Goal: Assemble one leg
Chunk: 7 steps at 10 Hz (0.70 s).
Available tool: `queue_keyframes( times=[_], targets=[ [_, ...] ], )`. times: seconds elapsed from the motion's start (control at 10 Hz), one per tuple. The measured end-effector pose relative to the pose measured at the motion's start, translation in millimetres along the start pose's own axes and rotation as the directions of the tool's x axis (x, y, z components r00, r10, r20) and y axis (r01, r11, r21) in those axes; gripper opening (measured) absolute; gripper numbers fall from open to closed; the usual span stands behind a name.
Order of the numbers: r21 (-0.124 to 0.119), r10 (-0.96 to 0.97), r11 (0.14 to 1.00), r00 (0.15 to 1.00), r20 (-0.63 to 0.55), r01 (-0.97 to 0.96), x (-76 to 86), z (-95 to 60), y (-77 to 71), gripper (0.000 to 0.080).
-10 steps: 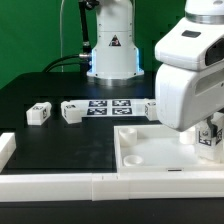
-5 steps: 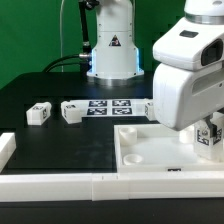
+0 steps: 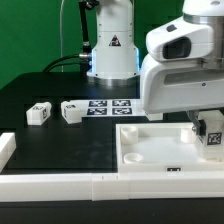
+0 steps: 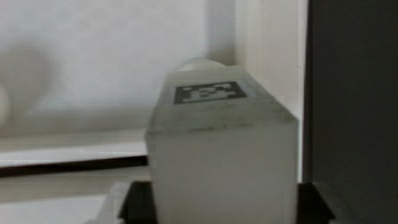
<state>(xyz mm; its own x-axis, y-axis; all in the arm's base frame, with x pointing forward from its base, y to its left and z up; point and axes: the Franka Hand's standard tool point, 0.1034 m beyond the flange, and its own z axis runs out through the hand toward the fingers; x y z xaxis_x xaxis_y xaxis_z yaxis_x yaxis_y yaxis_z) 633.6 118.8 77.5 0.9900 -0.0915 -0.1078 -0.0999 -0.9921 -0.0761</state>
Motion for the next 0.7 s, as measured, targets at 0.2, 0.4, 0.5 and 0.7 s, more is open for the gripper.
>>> queue_keyframes(
  times=[0.2,0.4,0.5,0.7],
  targets=[
    [-0.004,0.239,0.971,0.971,-0.002,-0.239,0.9,0.1,3.5,0.0294],
    [-0.009,0.455,0.891,0.891,-0.008,-0.455,1.3,0.1,4.9,0.0294],
    [-0.011,0.565,0.825,0.825,-0.011,-0.565,1.0,0.0,4.0,0.0294],
    [-0.007,0.739,0.674,0.674,-0.014,-0.739,0.9,-0.3,2.8,0.0294]
  ],
)
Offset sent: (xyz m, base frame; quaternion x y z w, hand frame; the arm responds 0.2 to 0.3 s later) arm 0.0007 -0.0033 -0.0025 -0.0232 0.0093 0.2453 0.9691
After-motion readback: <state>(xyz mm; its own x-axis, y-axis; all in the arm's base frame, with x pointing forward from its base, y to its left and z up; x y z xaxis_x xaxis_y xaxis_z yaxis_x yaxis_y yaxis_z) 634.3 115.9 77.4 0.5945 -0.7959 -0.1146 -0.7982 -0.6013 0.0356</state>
